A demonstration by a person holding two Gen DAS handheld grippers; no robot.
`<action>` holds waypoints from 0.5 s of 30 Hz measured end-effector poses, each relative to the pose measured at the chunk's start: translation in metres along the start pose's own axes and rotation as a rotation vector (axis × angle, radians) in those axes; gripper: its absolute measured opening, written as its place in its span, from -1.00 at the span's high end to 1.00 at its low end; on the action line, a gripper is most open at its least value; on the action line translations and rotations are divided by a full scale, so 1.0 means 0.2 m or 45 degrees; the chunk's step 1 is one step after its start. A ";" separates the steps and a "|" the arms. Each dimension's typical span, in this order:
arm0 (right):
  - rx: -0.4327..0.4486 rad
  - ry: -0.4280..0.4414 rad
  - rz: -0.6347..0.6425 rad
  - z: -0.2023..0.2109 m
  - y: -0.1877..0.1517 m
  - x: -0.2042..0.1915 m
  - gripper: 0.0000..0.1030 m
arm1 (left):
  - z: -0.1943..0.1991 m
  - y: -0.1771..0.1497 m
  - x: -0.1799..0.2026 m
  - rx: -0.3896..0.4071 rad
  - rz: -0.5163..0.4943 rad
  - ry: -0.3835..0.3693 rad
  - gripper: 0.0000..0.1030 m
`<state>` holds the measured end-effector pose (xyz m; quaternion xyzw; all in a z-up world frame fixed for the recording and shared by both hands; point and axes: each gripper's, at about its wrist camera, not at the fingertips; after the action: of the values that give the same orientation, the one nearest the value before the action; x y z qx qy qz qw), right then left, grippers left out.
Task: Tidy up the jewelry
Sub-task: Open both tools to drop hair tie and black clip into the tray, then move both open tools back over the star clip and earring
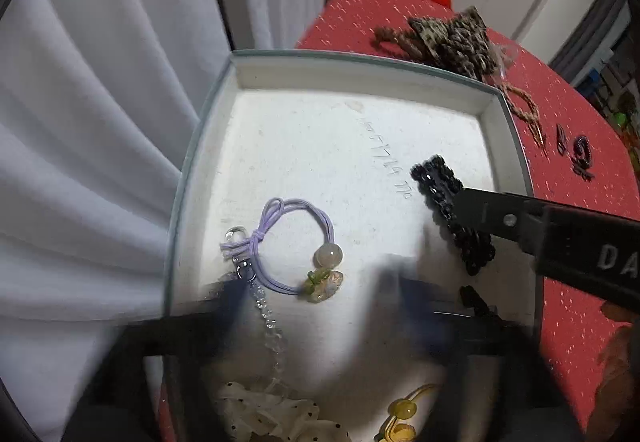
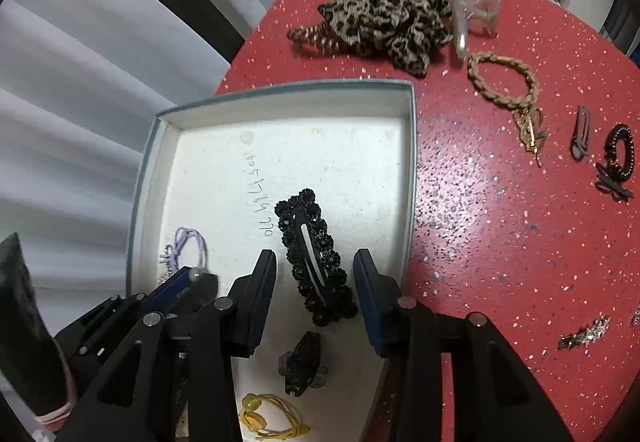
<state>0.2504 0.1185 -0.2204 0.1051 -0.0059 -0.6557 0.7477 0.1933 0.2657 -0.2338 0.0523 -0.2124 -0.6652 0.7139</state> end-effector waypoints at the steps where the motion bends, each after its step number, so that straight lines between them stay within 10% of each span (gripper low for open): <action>1: 0.009 0.006 -0.002 0.02 0.00 0.00 0.10 | 0.02 0.00 0.00 0.019 -0.002 0.004 -0.73; 12: 0.135 0.018 -0.080 0.22 -0.11 0.13 -0.18 | 0.09 -0.01 0.06 -0.012 -0.033 0.010 -0.74; 15: 0.131 0.010 -0.106 0.25 -0.17 0.18 -0.18 | 0.13 -0.02 0.07 0.008 -0.031 0.026 -1.00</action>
<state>0.2141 0.0706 -0.1814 0.1459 -0.0324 -0.6845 0.7135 0.1795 0.2579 -0.2089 0.0640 -0.2067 -0.6724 0.7078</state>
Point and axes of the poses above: each gripper's, at about its wrist camera, not at the fingertips, and z roughly against the way its jaws point, x to its right, y to its top, and after that the axes turned 11 degrees about -y, right-handed
